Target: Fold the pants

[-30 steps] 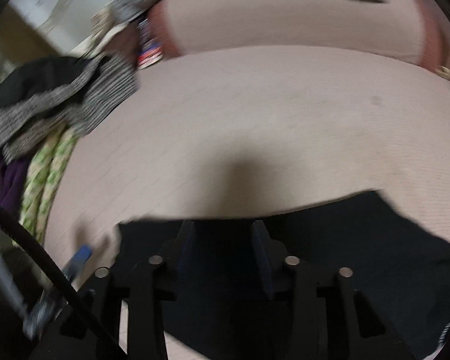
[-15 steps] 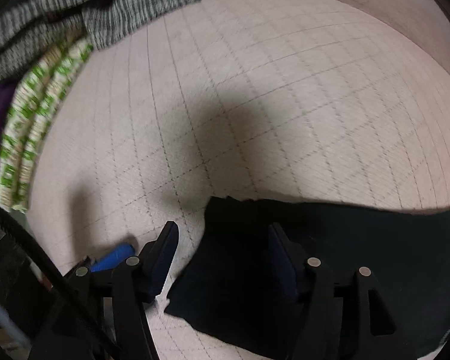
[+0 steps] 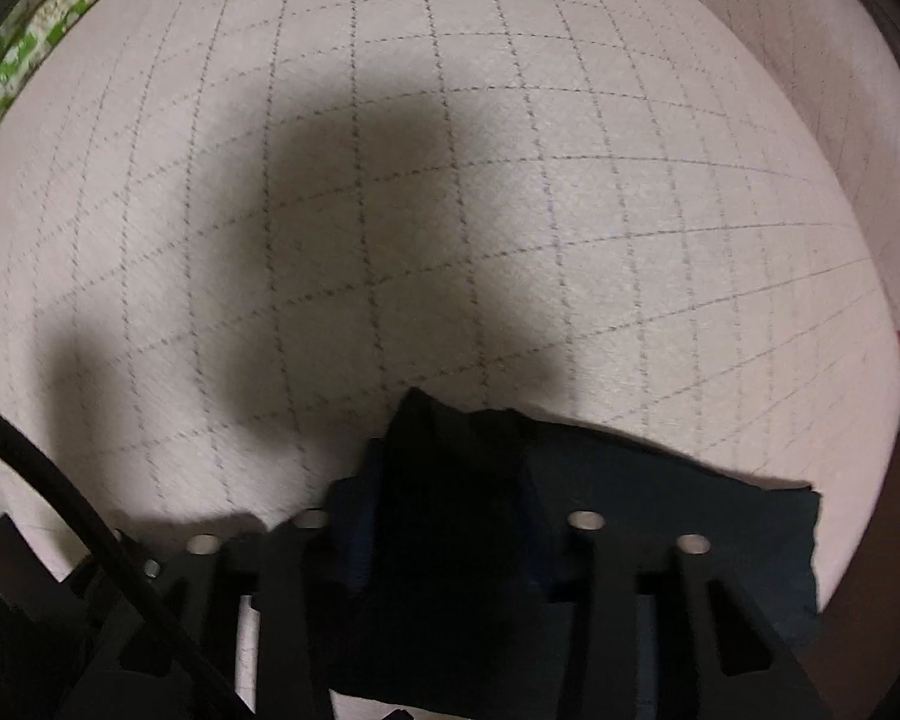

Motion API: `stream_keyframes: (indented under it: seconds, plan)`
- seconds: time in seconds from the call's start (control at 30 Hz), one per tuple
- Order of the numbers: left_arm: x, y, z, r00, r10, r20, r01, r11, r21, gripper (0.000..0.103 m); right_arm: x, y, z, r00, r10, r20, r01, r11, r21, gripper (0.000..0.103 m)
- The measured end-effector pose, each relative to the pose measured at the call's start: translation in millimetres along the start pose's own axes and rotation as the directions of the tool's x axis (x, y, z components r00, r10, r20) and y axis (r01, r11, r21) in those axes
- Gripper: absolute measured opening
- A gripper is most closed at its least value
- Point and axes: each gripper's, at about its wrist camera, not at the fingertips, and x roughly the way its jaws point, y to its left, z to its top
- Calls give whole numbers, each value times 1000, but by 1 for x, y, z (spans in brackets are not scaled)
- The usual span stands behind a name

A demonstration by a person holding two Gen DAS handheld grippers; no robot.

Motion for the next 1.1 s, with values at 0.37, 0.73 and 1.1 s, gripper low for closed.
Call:
stream_keyframes:
  seconds: [0.37, 0.73, 1.1]
  plan:
    - [5, -27, -11, 986, -167, 22, 168, 984, -66, 16, -39, -12, -44, 991, -15, 134, 13, 1000, 12, 19]
    - [62, -134, -21, 980, -163, -114, 171, 983, 70, 16, -50, -140, -129, 956, 106, 274, -173, 957, 235, 19]
    - [73, -191, -65, 974, -77, -213, 123, 970, 209, 48, -7, -232, -208, 928, 64, 366, -236, 863, 447, 44]
